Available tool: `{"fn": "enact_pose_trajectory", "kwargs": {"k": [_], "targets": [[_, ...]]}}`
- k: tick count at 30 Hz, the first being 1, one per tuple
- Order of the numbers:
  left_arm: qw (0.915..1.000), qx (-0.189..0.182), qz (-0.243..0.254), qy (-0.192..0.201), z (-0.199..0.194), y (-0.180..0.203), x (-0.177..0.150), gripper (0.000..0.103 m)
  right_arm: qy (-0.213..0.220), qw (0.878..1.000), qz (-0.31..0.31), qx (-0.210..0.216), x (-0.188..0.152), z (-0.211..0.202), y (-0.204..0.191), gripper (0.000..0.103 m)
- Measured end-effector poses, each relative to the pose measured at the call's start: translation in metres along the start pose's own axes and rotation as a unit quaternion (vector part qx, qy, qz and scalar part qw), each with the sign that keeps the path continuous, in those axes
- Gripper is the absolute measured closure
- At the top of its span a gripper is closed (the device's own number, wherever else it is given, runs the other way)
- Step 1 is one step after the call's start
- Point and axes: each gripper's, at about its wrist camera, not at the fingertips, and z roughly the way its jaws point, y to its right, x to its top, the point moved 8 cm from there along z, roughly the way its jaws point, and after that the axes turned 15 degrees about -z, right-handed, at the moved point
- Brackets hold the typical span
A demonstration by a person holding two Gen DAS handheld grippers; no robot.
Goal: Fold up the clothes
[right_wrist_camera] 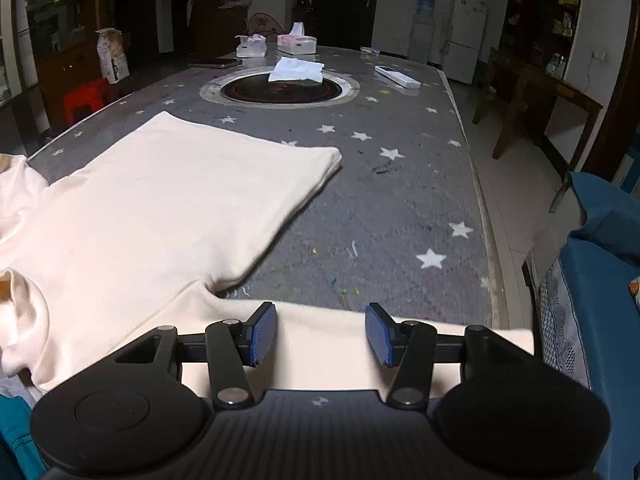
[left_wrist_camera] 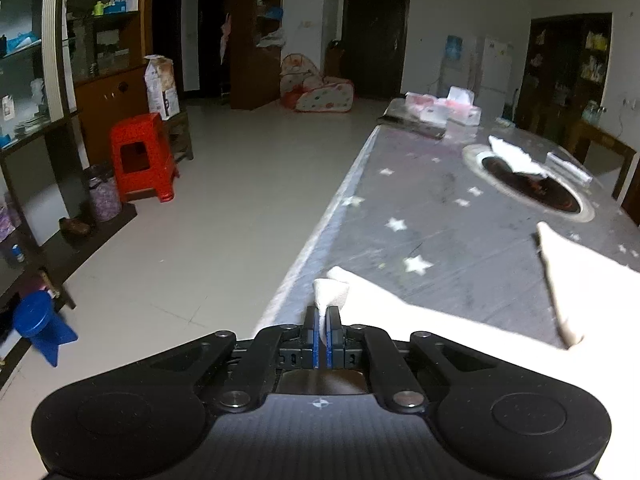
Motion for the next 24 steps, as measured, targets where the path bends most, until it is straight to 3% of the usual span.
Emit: {"fn": "enact_pose_trajectory", "kwargs": {"k": [8,10,13,18,21,24], "targets": [[0.9981,0.061,0.0,-0.006,0.014,-0.022,0.003,0.095,0.012,1.0,-0.019,0.018,0.021,-0.003,-0.007,0.053],[0.9992,0.039,-0.008,-0.008,0.01,-0.016,0.005,0.095,0.015,0.999,-0.025,0.022,0.026,-0.004,-0.009,0.053],[0.9998,-0.009,0.019,-0.004,-0.001,0.011,0.005,0.094,0.018,0.999,-0.031,0.025,0.034,-0.001,-0.01,0.053],[0.9946,-0.084,0.055,-0.026,0.004,0.056,-0.009,0.094,0.025,0.998,-0.044,0.033,0.047,0.007,-0.015,0.053],[0.9933,-0.076,0.079,-0.037,0.019,0.067,-0.019,0.094,0.029,0.998,-0.051,0.038,0.054,0.011,-0.019,0.053],[0.9946,-0.045,0.076,-0.055,0.039,0.059,-0.021,0.092,0.032,0.997,-0.055,0.043,0.061,0.015,-0.021,0.053]]}}
